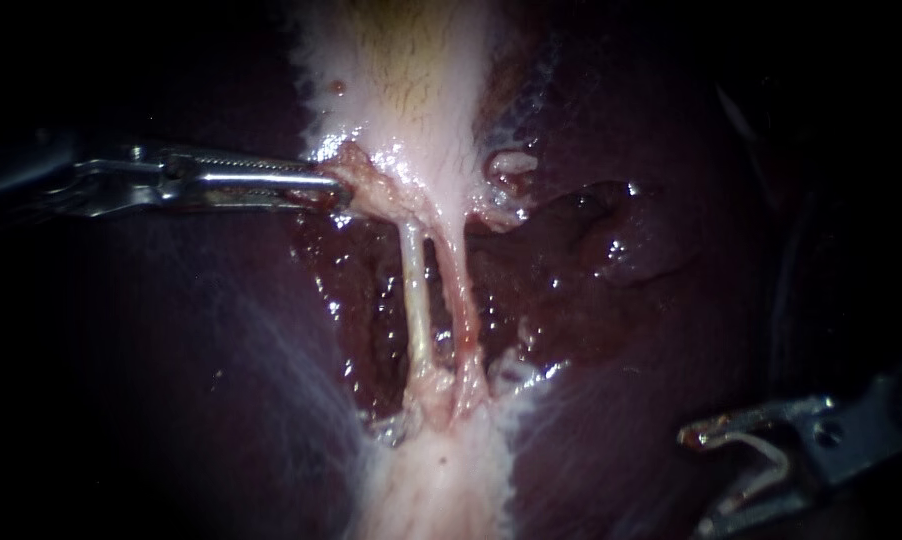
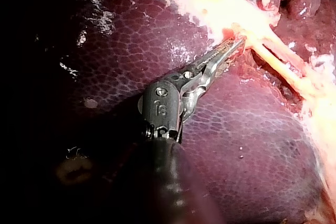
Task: Clipping first clip left tube
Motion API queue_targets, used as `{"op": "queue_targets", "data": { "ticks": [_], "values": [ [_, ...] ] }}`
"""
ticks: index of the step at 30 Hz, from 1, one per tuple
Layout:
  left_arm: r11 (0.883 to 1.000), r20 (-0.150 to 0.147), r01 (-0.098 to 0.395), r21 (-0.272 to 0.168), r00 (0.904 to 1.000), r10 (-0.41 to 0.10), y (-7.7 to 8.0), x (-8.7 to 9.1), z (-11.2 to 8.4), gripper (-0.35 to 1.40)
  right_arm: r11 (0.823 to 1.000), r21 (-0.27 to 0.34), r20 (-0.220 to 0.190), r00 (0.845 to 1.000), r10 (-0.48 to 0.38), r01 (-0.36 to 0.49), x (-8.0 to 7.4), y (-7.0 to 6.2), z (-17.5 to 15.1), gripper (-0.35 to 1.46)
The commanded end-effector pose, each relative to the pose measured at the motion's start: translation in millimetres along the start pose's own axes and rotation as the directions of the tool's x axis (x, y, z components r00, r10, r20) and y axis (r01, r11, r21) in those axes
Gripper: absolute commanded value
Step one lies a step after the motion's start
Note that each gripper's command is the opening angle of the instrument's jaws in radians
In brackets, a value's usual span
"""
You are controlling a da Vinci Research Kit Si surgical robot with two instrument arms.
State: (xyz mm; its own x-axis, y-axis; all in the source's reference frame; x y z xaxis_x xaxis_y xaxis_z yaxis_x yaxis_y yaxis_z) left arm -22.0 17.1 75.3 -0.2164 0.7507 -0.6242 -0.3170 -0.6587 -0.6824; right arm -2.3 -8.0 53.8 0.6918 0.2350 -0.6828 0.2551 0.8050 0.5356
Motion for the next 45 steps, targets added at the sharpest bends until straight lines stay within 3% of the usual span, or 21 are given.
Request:
{"op": "queue_targets", "data": {
  "ticks": [1, 6, 17, 27, 30, 35, 38, 45],
  "values": [
    [1.0, 0.003, 0.001, 0.0, 1.0, -0.001, 0.1, 0.2, -0.2, -0.35, 1.0, 0.0, 0.0, 1.0, 0.0, 0.0, 0.0, 0.0, 0.0, 0.5],
    [1.0, 0.003, 0.015, -0.011, 0.9999, -0.015, 0.8, 1.5, -2.3, -0.35, 1.0, 0.0, 0.0, 1.0, 0.0, 0.0, 0.0, 0.0, 0.0, 0.5],
    [0.998, -0.064, 0.052, -0.019, 0.9966, -0.053, 2.9, 6.7, -8.4, -0.35, 1.0, 0.0, 0.0, 1.0, 0.0, 0.0, -0.1, 0.1, 0.0, 0.5],
    [0.999, -0.08, 0.049, -0.012, 0.9955, -0.05, 4.0, 7.3, -9.3, -0.35, 1.0, 0.0, -0.003, 1.0, 0.0, 0.0, 0.0, 0.2, 0.0, 0.5],
    [0.999, -0.081, 0.05, -0.01, 0.9955, -0.05, 4.1, 7.3, -9.4, -0.35, 1.0, -0.001, -0.021, 1.0, 0.0, 0.0, 0.4, 0.4, 0.1, 0.47],
    [0.999, -0.082, 0.05, -0.006, 0.9954, -0.05, 4.5, 7.2, -9.1, -0.35, 1.0, -0.015, -0.076, 0.997, 0.006, -0.008, 2.4, 1.7, 1.3, 0.46],
    [0.999, -0.082, 0.05, -0.006, 0.9954, -0.05, 4.8, 7.3, -9.0, -0.35, 0.998, -0.058, -0.093, 0.996, 0.013, -0.019, 4.0, 2.8, 3.0, 0.48],
    [0.999, -0.081, 0.05, -0.009, 0.9954, -0.051, 5.0, 7.4, -8.8, -0.35, 0.99, -0.13, -0.096, 0.995, 0.037, -0.049, 7.1, 6.2, 6.7, 0.5]
  ]
}}
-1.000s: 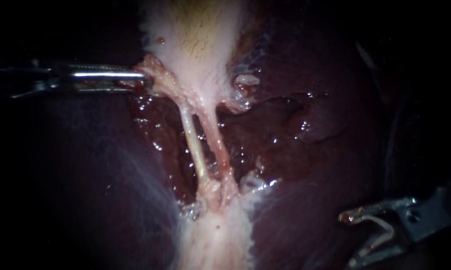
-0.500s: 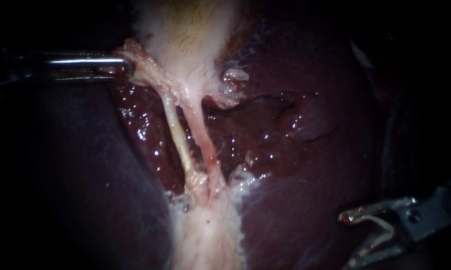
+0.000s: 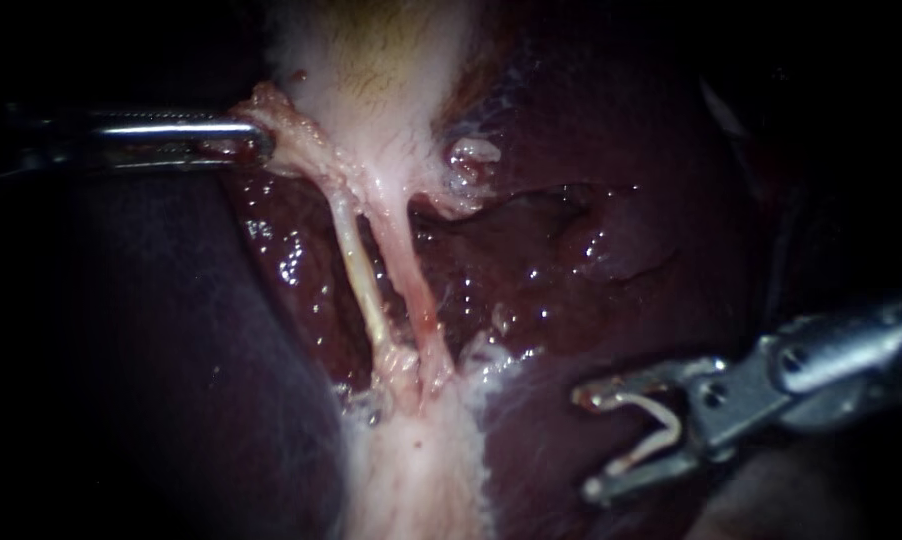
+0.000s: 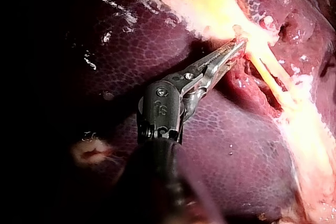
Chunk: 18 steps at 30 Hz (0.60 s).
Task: Clipping first clip left tube
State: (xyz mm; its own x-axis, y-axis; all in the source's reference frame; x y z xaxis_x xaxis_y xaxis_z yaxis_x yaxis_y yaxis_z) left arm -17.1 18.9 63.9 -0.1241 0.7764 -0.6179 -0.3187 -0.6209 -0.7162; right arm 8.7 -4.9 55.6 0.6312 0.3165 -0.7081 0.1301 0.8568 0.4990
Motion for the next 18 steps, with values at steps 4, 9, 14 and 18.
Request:
{"op": "queue_targets", "data": {
  "ticks": [4, 9, 14, 18],
  "values": [
    [1.0, 0.0, 0.001, 0.001, 1.0, -0.001, 0.0, 0.0, 0.2, -0.35, 1.0, -0.017, -0.019, 1.0, 0.013, -0.013, 1.2, 1.7, 2.2, 0.5],
    [1.0, 0.0, -0.005, 0.001, 1.0, 0.005, -0.2, 0.0, 0.4, -0.35, 0.999, -0.037, -0.034, 0.999, 0.028, -0.029, 2.8, 3.8, 4.8, 0.5],
    [1.0, 0.0, -0.005, 0.001, 1.0, 0.005, -0.3, 0.0, 0.5, -0.35, 0.998, -0.051, -0.058, 0.998, 0.036, -0.039, 4.4, 5.3, 7.1, 0.5],
    [1.0, 0.0, -0.005, 0.002, 1.0, 0.005, -0.3, 0.1, 0.6, -0.35, 0.997, -0.058, -0.07, 0.997, 0.04, -0.044, 5.3, 5.9, 8.3, 0.5]
  ]
}}
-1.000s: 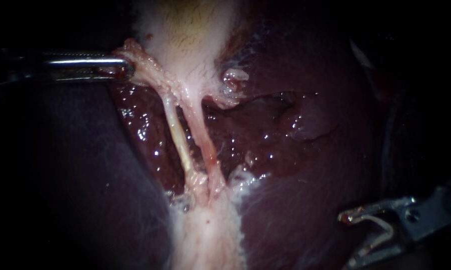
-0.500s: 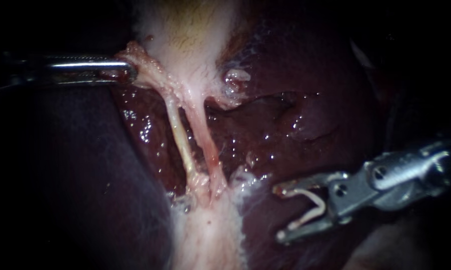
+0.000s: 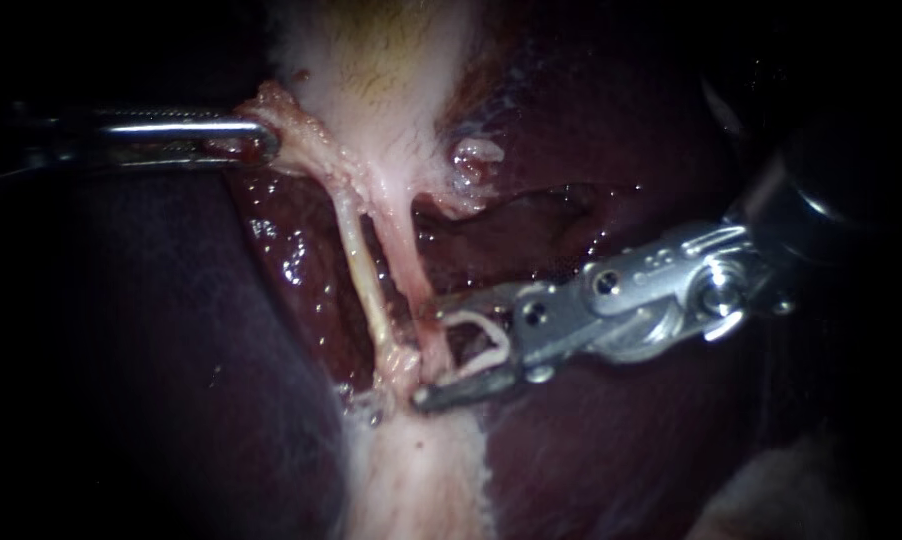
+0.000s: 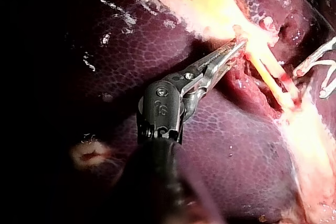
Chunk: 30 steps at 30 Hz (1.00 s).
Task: Clipping first clip left tube
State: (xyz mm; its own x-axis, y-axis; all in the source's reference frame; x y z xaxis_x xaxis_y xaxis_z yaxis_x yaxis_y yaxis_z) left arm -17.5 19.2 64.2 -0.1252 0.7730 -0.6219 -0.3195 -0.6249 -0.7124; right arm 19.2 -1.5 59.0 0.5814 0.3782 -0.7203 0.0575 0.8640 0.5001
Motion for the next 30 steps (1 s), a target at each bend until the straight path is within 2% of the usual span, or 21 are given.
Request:
{"op": "queue_targets", "data": {
  "ticks": [1, 6, 14, 20, 30],
  "values": [
    [1.0, 0.0, 0.0, 0.001, 1.0, 0.0, 0.0, 0.0, 0.0, -0.35, 1.0, -0.002, 0.0, 1.0, 0.001, -0.001, 0.2, 0.2, 0.3, 0.5],
    [1.0, 0.0, 0.001, 0.001, 1.0, -0.001, 0.0, 0.0, 0.1, -0.35, 1.0, -0.006, 0.0, 1.0, 0.015, -0.015, 0.2, 1.0, 0.9, 0.5],
    [1.0, 0.0, 0.001, 0.001, 1.0, -0.001, 0.1, 0.1, 0.0, -0.35, 0.997, 0.001, -0.001, 0.997, 0.074, -0.074, -0.5, 2.5, 1.3, 0.5],
    [1.0, 0.0, -0.004, 0.002, 1.0, 0.004, 0.2, 0.2, 0.2, -0.35, 0.996, 0.011, -0.004, 0.997, 0.083, -0.083, -0.9, 2.9, 1.8, 0.49],
    [1.0, 0.0, -0.004, 0.001, 1.0, 0.004, 0.2, 0.3, 0.7, -0.35, 0.996, 0.024, 0.006, 0.996, 0.085, -0.085, -2.3, 3.1, 3.1, 0.49]
  ]
}}
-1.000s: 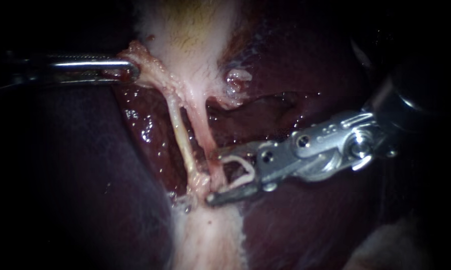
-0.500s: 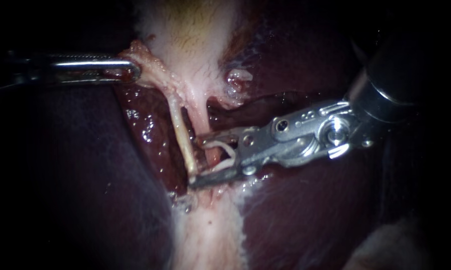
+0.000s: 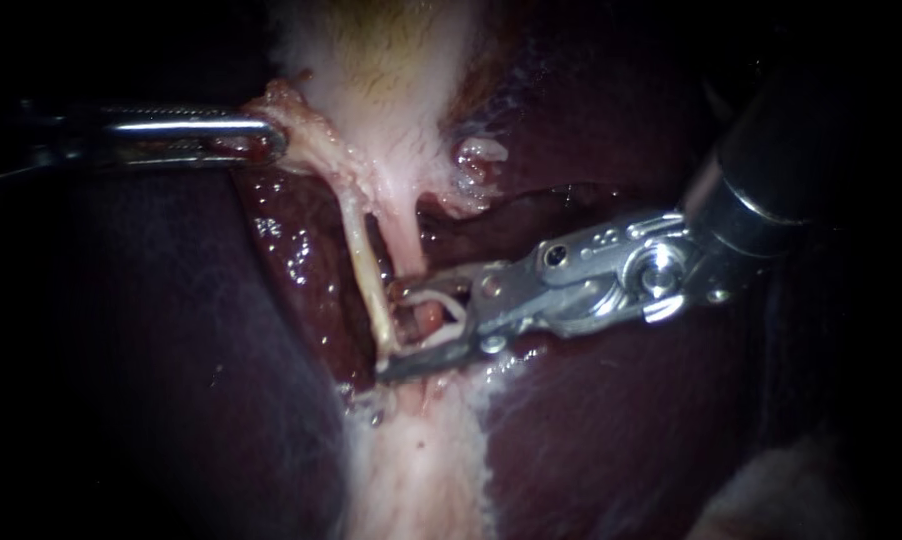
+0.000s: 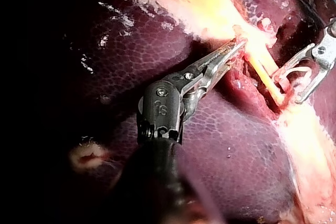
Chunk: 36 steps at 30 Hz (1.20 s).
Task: Clipping first clip left tube
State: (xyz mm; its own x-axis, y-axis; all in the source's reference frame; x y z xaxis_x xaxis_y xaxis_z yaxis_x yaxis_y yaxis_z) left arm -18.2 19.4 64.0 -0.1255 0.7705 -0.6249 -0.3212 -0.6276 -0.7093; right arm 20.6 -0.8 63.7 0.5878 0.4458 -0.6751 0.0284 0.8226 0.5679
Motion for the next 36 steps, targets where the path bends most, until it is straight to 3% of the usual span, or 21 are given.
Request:
{"op": "queue_targets", "data": {
  "ticks": [1, 6, 18, 21, 36],
  "values": [
    [1.0, 0.001, 0.0, -0.001, 1.0, 0.0, 0.0, -0.1, 0.0, -0.35, 1.0, 0.001, 0.004, 1.0, 0.003, -0.003, -0.1, 0.1, 0.0, 0.49],
    [1.0, -0.002, 0.001, -0.002, 1.0, -0.001, 0.1, 0.0, -0.1, -0.35, 1.0, -0.003, 0.032, 0.999, 0.0, 0.0, -1.1, 0.7, 0.6, 0.49],
    [1.0, -0.005, 0.003, -0.004, 1.0, -0.003, 0.6, 0.3, -0.2, -0.35, 1.0, -0.01, 0.035, 0.999, -0.008, 0.008, -3.3, 3.1, 1.6, 0.49],
    [1.0, -0.005, 0.003, -0.004, 1.0, -0.003, 0.6, 0.3, -0.2, -0.35, 1.0, -0.002, 0.038, 0.999, -0.008, 0.008, -3.5, 3.6, 1.9, 0.49],
    [1.0, -0.008, 0.004, -0.003, 1.0, -0.004, 0.7, 0.4, 0.0, -0.35, 0.998, 0.051, -0.027, 0.999, -0.044, 0.046, -2.5, 4.2, 5.6, 0.5]
  ]
}}
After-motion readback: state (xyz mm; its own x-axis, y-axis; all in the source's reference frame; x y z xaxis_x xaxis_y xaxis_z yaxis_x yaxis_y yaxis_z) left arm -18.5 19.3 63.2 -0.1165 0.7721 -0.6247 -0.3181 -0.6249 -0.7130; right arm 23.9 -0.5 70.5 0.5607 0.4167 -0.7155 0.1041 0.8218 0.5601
